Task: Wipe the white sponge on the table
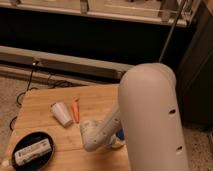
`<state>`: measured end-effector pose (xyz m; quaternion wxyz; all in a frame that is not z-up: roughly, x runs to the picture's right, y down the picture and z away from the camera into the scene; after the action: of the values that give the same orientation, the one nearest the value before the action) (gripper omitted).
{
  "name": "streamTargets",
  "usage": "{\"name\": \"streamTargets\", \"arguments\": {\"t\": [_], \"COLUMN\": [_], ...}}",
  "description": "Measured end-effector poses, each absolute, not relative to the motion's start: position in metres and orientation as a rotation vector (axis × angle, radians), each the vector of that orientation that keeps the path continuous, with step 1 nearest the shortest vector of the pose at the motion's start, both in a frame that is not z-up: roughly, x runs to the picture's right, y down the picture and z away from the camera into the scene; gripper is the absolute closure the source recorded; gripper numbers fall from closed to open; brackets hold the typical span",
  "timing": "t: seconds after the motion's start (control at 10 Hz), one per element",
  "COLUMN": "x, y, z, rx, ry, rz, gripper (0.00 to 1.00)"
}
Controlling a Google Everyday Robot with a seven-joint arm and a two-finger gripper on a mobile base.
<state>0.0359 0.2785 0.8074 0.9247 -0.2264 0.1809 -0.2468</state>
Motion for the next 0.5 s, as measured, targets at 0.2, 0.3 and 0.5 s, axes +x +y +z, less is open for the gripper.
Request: {"name": "streamTargets", "arguments": {"t": [0.2,0.3,0.5], "x": [0.012,-0.005,-0.028], "y": [0.278,0.276,0.272], "z": [0.802,0.799,0.801], "rx": [-0.443,-0.428,-0.404], "ry": [0.329,0.302,0.272], "rz": [-0.535,-0.554,-0.583], "gripper": [0.49,0.49,0.49]}}
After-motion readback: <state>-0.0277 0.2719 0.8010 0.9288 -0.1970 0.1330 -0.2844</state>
